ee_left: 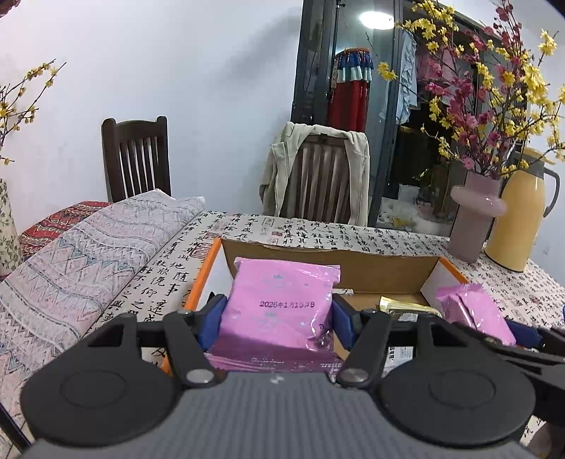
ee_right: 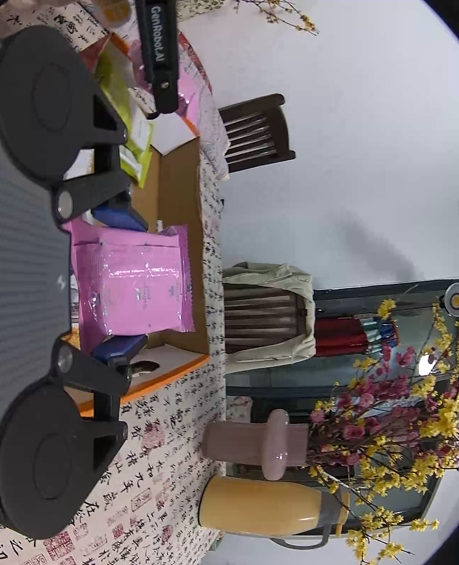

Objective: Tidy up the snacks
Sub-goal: 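Carry both pink packets into the orange box and open both tools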

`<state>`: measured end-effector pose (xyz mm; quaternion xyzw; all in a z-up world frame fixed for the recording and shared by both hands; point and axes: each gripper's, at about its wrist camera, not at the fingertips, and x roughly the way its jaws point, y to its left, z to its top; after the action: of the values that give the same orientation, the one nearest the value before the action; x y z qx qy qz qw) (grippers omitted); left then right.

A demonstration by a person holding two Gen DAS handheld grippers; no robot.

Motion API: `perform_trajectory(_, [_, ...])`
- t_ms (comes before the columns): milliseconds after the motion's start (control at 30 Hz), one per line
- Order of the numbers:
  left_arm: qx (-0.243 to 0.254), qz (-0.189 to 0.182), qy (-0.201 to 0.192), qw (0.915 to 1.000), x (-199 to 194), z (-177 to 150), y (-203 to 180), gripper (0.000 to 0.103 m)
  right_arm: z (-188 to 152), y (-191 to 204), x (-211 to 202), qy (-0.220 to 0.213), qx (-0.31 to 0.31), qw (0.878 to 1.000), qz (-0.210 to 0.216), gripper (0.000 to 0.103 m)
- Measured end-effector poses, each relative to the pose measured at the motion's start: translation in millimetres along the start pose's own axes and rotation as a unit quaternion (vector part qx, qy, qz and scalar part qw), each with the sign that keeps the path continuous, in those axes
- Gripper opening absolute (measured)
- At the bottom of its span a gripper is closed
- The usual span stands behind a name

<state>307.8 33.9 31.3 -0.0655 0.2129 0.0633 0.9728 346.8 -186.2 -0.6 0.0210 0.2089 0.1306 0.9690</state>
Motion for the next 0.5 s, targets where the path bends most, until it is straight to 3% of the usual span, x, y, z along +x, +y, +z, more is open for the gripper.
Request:
perform_trajectory(67, [-0.005,-0.004,-0.006,1.0,-3.1,-0.7,0.5,0.065,-0.5,-0.8,-2.1,-0.001,0.003,1.0,0.001,0.061])
perform_trajectory(133, [-0.011,-0.004,-0.016,0.9998,-7.7,-1.5,1.4,0.075,-0.3,-2.1,-6.9,-0.009,0.007,1.0,0.0,0.063])
perform_trajectory(200, [-0.02,0.0,-0.033,0.9993,-13.4,-1.3,1.7,0.103,1.1,-4.5,-11.8,-0.017,0.013,1.0,0.0,0.08])
perform_trajectory(233, [-0.024,0.005,-0.043,0.9988,-16.2,-1.4,2.9,0.103,1.2,-5.9,-14.2,-0.024,0.018,1.0,-0.001,0.1])
perform_trajectory(267, [-0.026,0.009,-0.049,0.9984,-18.4,-1.4,3.2,0.103,1.0,-7.6,-16.4,-0.031,0.025,0.999,-0.002,0.103])
perform_trajectory(500, [-0.019,0.005,-0.041,0.999,-17.4,-3.2,-1.4,0.103,0.8,-8.7,-15.0,-0.027,0.026,0.999,-0.001,0.103])
